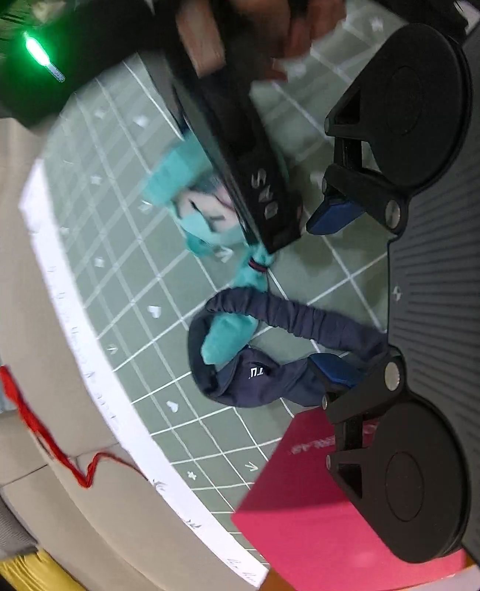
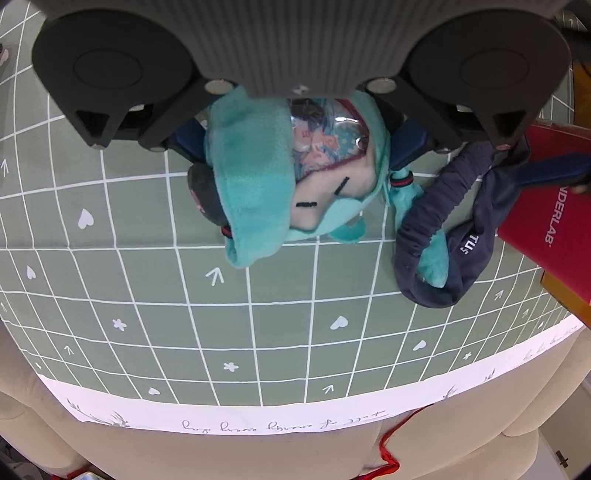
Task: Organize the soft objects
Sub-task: 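Grasp the navy headband with the left tool while the right holds the doll, then carry the navy headband and teal doll over the white box with both tools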
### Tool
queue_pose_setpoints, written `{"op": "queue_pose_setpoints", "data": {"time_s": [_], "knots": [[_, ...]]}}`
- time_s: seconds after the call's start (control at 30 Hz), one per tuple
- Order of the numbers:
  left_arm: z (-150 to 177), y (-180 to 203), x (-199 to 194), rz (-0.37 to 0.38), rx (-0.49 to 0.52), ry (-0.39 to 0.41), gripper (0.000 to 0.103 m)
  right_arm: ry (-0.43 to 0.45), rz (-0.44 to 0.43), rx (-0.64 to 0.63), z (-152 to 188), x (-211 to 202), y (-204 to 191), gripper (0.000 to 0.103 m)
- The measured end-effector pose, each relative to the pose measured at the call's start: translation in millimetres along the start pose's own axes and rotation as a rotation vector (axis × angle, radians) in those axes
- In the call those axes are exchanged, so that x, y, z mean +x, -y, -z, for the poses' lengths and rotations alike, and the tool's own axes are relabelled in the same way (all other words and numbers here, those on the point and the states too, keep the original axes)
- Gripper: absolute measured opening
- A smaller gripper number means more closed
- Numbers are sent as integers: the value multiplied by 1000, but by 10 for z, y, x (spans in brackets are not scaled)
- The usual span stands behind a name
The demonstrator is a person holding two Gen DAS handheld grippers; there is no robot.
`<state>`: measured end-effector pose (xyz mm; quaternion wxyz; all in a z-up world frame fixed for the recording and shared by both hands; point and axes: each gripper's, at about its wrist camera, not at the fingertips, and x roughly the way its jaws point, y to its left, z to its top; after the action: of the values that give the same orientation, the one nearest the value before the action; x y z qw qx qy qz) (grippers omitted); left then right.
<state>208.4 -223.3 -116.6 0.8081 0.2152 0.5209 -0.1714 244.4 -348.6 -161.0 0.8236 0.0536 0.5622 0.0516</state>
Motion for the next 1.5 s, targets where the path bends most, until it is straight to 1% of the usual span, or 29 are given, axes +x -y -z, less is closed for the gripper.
{"op": "queue_pose_setpoints", "data": {"time_s": [0.07, 0.13, 0.23, 0.3, 0.37, 0.43, 0.47, 0.5, 0.53, 0.57, 0.6, 0.67, 0.73, 0.8, 0.87, 1.0, 1.03, 1.07, 1.13, 1.17, 1.23, 1.27, 1.3, 1.33, 1.37, 1.4, 1.5], "knots": [[-45, -6, 130, -18, 8, -16, 78, 1, -5, 1, 2, -3, 13, 97], [-76, -35, 194, -5, 3, -3, 78, 4, -12, 2, 42, -53, 44, 97], [-133, -90, 299, 37, -15, -14, 79, 6, -39, 40, 18, -71, 113, 97], [-153, -126, 363, 54, -27, -3, 85, 6, -61, 58, 12, -93, 174, 97], [-170, -171, 395, 83, -47, 11, 85, 4, -83, 78, 11, -120, 227, 96], [-182, -243, 436, 126, -81, 4, 83, 4, -86, 95, 6, -135, 252, 96], [-196, -262, 442, 134, -92, 8, 75, 4, -85, 103, 5, -140, 258, 96], [-186, -269, 429, 140, -88, 20, 60, 3, -84, 104, 0, -133, 248, 96], [-188, -275, 410, 143, -84, 29, 47, 2, -81, 101, 0, -134, 241, 96], [-171, -264, 381, 143, -73, 39, 16, 2, -78, 98, 2, -134, 232, 96], [-152, -251, 361, 140, -66, 36, 13, 1, -75, 93, 8, -141, 225, 96], [-103, -218, 339, 121, -47, 40, 11, 1, -70, 88, 7, -136, 213, 96], [-50, -193, 313, 128, -38, 51, 10, 1, -70, 90, -1, -117, 205, 96], [11, -260, 281, 166, -88, 52, 9, 2, -73, 98, -4, -111, 220, 96], [58, -360, 200, 194, -159, 73, 8, 3, -78, 108, -9, -108, 231, 95], [83, -443, 30, 189, -209, 130, 8, -2, -84, 145, -24, -134, 301, 91], [72, -458, 5, 194, -223, 132, 8, -6, -86, 163, -35, -143, 328, 87], [59, -473, -15, 208, -234, 133, 8, -11, -88, 179, -39, -158, 354, 81], [17, -487, -44, 223, -242, 139, 8, -5, -69, 207, -56, -199, 409, 55], [3, -486, -59, 216, -241, 142, 8, -15, -87, 230, -64, -205, 453, 55], [-10, -487, -86, 199, -237, 140, 8, -32, -111, 223, -65, -194, 488, 56], [-10, -485, -93, 197, -240, 135, 8, -40, -113, 205, -68, -198, 479, 62], [1, -492, -107, 197, -244, 134, 8, -50, -119, 216, -68, -200, 487, 67], [5, -486, -114, 196, -246, 135, 8, -61, -141, 241, -68, -194, 503, 79], [15, -480, -129, 196, -243, 138, 8, -73, -175, 266, -70, -180, 518, 86], [9, -463, -130, 196, -241, 140, 8, -79, -203, 283, -70, -167, 526, 87], [48, -462, -155, 201, -241, 142, 8, -77, -198, 288, -85, -157, 500, 89]]}}
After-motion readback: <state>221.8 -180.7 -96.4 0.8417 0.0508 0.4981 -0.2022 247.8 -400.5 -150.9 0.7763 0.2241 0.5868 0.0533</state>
